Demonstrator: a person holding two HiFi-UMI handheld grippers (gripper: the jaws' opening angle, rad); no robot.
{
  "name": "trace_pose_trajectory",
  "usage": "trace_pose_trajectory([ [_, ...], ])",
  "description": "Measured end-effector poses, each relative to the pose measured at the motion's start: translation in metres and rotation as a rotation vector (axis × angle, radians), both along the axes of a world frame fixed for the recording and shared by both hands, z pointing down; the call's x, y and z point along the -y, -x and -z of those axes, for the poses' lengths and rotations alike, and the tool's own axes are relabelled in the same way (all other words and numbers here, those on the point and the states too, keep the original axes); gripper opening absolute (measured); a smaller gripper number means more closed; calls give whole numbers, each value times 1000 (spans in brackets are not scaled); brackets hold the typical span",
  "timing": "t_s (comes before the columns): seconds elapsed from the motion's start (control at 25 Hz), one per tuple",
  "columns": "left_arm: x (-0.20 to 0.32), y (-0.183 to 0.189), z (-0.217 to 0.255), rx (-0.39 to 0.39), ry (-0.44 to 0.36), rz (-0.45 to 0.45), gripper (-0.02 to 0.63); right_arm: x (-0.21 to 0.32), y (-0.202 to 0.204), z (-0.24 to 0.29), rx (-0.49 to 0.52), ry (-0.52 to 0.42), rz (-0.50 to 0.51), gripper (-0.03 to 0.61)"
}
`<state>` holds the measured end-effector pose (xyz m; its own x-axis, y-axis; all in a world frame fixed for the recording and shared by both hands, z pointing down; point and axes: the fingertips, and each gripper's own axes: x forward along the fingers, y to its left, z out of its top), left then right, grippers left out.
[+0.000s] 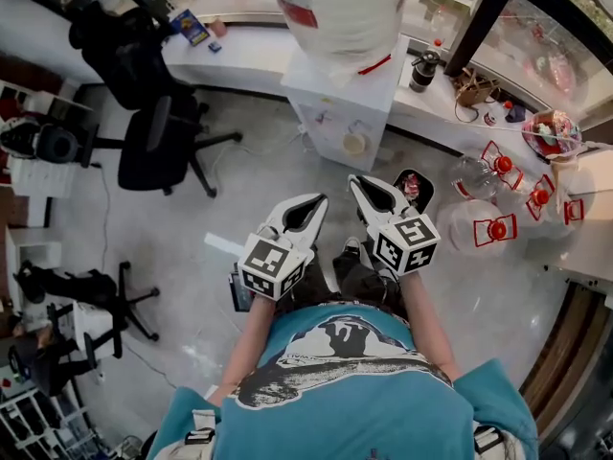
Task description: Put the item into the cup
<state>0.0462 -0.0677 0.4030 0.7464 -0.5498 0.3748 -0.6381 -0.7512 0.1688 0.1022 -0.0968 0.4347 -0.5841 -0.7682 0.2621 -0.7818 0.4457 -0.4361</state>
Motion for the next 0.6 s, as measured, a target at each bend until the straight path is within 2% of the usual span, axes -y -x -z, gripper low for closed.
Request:
trace_pose_trajectory([
  [0.24, 7, -6, 0, 23, 7, -41, 14, 2, -14, -7, 26, 20, -66, 51],
  [0.6, 32, 7, -11, 40, 31, -86, 14, 10, -22, -27, 33, 64, -165, 50],
])
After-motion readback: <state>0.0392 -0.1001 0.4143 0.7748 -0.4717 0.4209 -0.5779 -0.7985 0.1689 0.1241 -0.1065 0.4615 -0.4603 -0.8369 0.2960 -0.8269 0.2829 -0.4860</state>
